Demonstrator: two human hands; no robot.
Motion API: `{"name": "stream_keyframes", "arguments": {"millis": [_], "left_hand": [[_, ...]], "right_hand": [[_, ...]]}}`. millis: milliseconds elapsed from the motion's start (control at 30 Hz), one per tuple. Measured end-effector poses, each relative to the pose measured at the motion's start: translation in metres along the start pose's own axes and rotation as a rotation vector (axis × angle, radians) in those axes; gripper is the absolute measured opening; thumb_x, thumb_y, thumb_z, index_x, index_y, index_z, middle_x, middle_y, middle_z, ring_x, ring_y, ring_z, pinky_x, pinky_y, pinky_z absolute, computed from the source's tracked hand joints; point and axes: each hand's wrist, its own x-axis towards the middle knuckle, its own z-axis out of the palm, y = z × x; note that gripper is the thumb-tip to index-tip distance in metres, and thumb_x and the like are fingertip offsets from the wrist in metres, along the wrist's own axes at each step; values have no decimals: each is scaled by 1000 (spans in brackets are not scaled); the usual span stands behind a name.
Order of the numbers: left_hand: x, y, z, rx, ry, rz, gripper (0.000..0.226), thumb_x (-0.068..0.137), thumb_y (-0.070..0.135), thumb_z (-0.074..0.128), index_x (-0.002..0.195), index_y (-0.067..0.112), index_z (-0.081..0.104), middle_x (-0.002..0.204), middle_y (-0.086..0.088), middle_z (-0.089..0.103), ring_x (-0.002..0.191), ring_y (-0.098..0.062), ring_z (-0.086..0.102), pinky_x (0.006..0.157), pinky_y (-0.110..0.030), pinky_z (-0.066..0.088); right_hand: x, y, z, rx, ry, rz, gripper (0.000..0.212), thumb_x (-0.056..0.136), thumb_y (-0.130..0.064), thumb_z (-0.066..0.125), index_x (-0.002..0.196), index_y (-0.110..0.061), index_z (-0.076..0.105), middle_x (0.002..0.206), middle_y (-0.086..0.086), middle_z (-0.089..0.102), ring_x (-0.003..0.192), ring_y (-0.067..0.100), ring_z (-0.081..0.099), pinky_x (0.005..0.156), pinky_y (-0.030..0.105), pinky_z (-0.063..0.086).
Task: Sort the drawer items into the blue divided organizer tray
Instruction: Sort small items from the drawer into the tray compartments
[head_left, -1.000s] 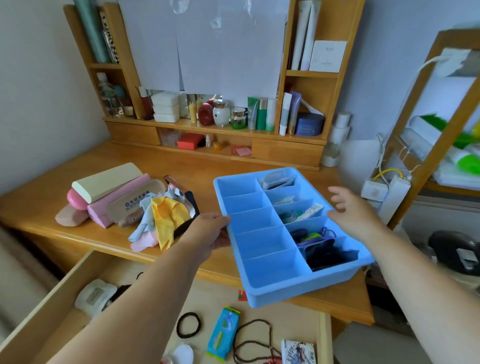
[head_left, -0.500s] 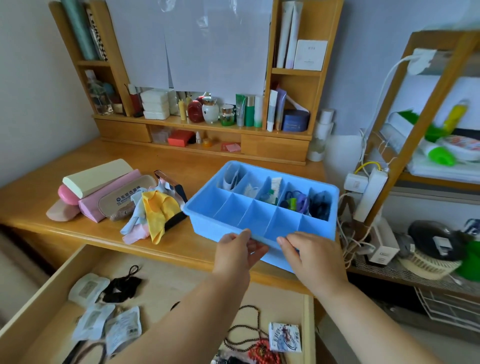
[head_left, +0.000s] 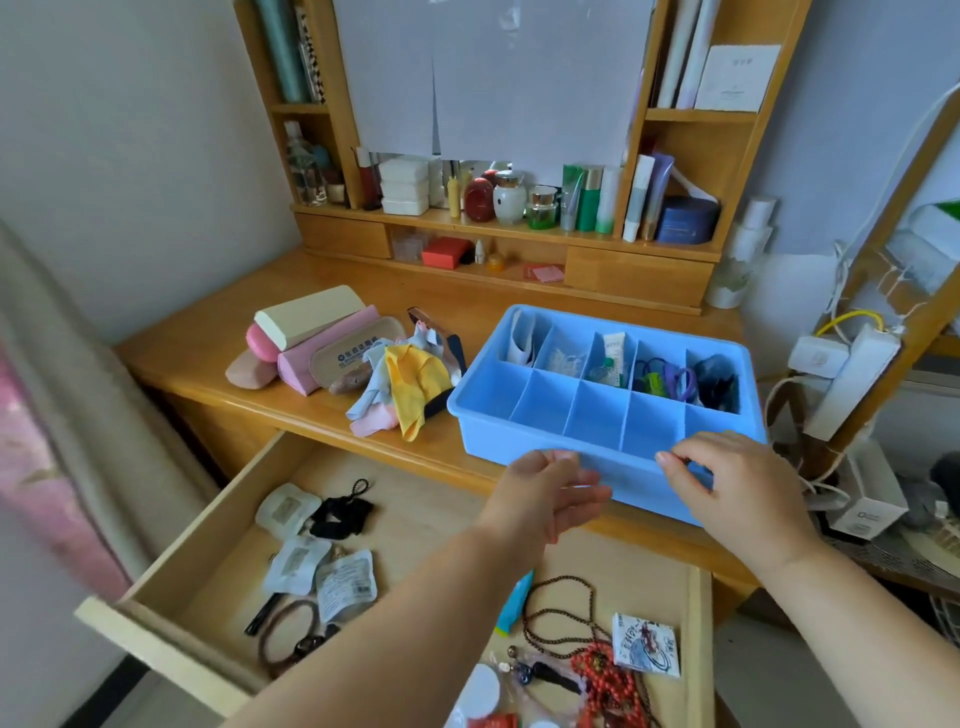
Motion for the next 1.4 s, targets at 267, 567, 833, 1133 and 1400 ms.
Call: {"name": "stream_keyframes", "arguments": {"millis": [267, 567, 833, 1133, 1400], "left_hand": [[-29, -25, -183, 690, 494, 102, 12, 94, 12, 53, 85, 18, 59, 79, -4, 65, 61, -14, 62, 59, -30, 54], [-12, -20, -320, 1365, 560, -255, 79, 75, 57, 67, 141, 31, 33, 132, -5, 43, 120, -26, 44, 95, -37, 41], [-31, -3, -289, 1261, 641, -91, 77, 65, 67, 66, 128, 30, 45, 115, -2, 56, 106, -20, 54, 93, -36, 45], [-48, -21, -195, 990, 42, 35, 76, 71, 68, 56, 136, 29, 47, 126, 12, 49, 114, -2, 48, 86, -9, 37], [-24, -22, -235, 1584, 471, -225, 68, 84, 53, 60, 135, 16, 34, 128, -2, 45, 104, -18, 57, 71, -27, 48]], "right_hand": [[-62, -91, 60, 188, -368, -180, 17, 88, -29, 56, 78, -24, 68, 75, -14, 62, 69, 10, 56, 60, 27, 47], [-80, -147, 137, 452, -846, 215, 6, 86, -40, 59, 86, -36, 63, 85, -48, 48, 73, -13, 52, 58, 8, 39], [-75, -171, 141, 670, -845, 424, 14, 85, -24, 65, 93, -36, 67, 79, -15, 66, 72, 1, 60, 69, 14, 49], [-48, -198, 142, 1386, -997, 1038, 23, 85, -9, 65, 108, -17, 64, 89, 10, 73, 71, 22, 68, 58, 30, 53], [-52, -166, 126, 1506, -780, 1486, 35, 80, -21, 63, 108, 0, 62, 79, 21, 69, 56, 26, 61, 42, 27, 47]]}}
